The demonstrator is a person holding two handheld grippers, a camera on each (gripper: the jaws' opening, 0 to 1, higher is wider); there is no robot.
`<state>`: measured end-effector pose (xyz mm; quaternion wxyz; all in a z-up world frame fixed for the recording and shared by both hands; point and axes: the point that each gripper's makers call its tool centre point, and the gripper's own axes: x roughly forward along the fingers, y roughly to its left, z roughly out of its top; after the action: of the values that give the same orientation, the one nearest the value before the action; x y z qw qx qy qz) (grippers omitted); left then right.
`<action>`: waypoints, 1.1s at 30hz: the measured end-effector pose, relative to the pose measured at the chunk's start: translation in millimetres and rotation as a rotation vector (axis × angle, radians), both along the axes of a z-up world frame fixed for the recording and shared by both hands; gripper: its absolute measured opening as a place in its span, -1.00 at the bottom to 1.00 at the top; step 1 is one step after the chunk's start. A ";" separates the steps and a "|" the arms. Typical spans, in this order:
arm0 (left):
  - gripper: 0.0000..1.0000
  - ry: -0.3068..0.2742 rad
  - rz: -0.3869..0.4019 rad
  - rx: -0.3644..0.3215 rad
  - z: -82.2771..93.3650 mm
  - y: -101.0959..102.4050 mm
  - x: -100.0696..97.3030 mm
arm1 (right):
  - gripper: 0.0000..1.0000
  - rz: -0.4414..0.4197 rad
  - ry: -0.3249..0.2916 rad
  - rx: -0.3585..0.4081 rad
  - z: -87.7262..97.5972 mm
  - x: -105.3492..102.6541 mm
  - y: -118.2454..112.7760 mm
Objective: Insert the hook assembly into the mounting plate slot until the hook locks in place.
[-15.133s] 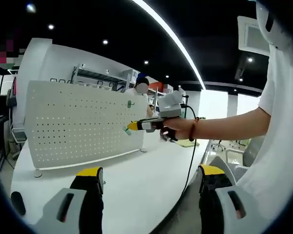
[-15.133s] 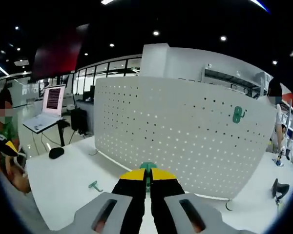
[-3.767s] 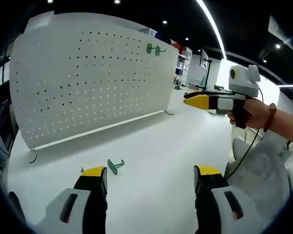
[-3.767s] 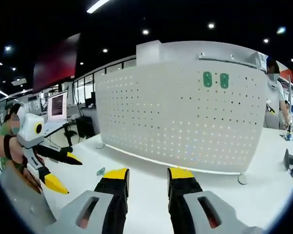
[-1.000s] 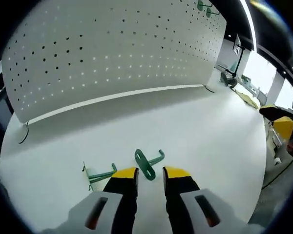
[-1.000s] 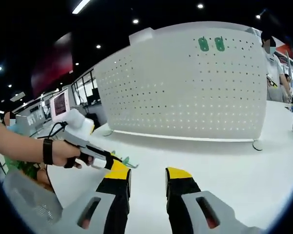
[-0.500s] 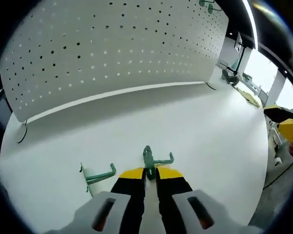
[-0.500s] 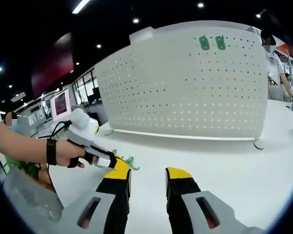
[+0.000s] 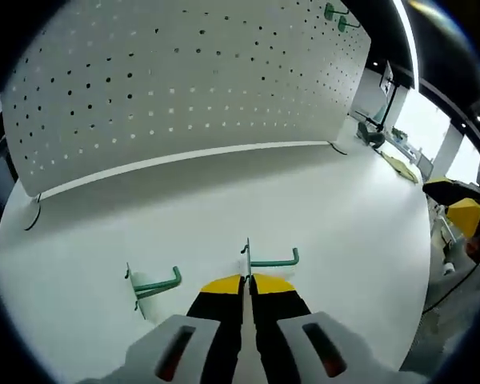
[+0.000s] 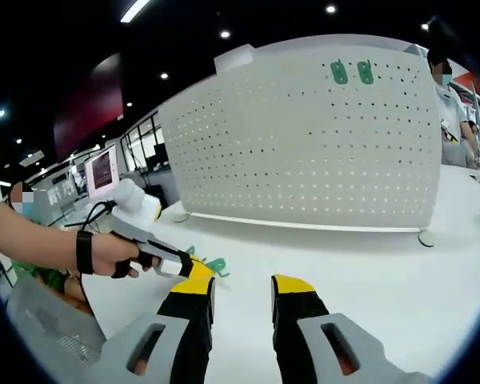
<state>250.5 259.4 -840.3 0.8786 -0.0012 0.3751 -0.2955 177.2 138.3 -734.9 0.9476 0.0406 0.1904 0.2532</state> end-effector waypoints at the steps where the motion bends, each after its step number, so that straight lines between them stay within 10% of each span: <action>1: -0.92 -0.002 0.001 -0.013 2.4 -1.3 -0.1 | -0.44 0.002 -0.003 -0.001 0.8 0.0 1.0; 33: -0.93 -0.146 -0.054 -0.182 74.7 -22.8 -44.3 | -0.47 0.075 -0.018 0.042 15.9 -8.4 30.7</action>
<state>206.2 236.6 -765.6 0.8917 -0.0494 0.2816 -0.3510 168.8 169.0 -719.0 0.9381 0.0510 0.1779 0.2927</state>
